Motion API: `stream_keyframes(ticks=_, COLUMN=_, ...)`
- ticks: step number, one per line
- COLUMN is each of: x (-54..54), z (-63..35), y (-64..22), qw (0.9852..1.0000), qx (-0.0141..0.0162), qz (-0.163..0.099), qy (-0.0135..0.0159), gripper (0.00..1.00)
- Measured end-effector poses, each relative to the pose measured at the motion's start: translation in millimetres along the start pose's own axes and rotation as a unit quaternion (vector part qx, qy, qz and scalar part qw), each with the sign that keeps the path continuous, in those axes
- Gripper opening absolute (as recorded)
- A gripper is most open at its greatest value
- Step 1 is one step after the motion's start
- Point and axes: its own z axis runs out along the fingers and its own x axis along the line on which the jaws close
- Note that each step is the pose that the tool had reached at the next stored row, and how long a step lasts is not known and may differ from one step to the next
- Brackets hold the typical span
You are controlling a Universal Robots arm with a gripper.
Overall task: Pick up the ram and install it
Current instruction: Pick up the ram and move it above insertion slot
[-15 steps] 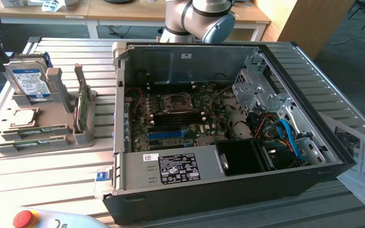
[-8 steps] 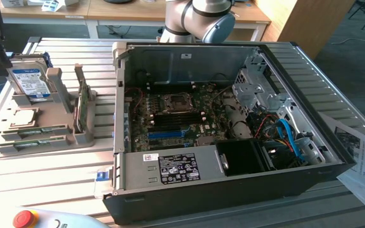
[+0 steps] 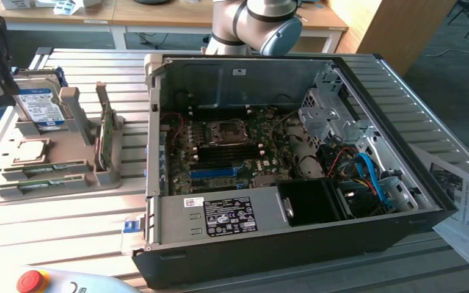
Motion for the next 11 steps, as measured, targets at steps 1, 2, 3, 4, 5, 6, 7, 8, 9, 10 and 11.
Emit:
stream_keyframes(ticks=1, x=0.1, z=1.7, y=-0.1, qw=1.0000, qx=0.0000, qz=0.000, qy=0.0001, gripper=0.31)
stream_keyframes(ticks=2, x=0.1, z=3.3, y=-0.2, qw=1.0000, qx=0.0001, qz=0.000, qy=0.0000, gripper=0.31)
stream_keyframes(ticks=3, x=0.1, z=4.9, y=-0.2, qw=1.0000, qx=0.0000, qz=0.000, qy=0.0000, gripper=0.31)
stream_keyframes(ticks=4, x=0.2, z=6.6, y=-0.3, qw=1.0000, qx=0.0000, qz=0.000, qy=0.0000, gripper=0.31)
stream_keyframes(ticks=5, x=0.2, z=8.2, y=-0.3, qw=1.0000, qx=0.0000, qz=0.000, qy=0.0000, gripper=0.31)
stream_keyframes(ticks=6, x=0.2, z=9.9, y=-0.4, qw=1.0000, qx=-0.0001, qz=0.000, qy=0.0000, gripper=0.31)
stream_keyframes(ticks=7, x=0.3, z=11.5, y=-0.5, qw=1.0000, qx=0.0000, qz=0.000, qy=0.0000, gripper=0.31)
stream_keyframes(ticks=8, x=0.3, z=13.1, y=-0.6, qw=1.0000, qx=0.0000, qz=0.000, qy=0.0001, gripper=0.31)
stream_keyframes(ticks=9, x=0.4, z=14.8, y=-0.6, qw=1.0000, qx=0.0000, qz=0.000, qy=0.0000, gripper=0.31)
stream_keyframes(ticks=10, x=0.4, z=16.5, y=-0.7, qw=1.0000, qx=0.0000, qz=0.000, qy=0.0000, gripper=0.31)
stream_keyframes(ticks=11, x=0.4, z=18.1, y=-0.8, qw=1.0000, qx=0.0000, qz=0.000, qy=0.0000, gripper=0.31)
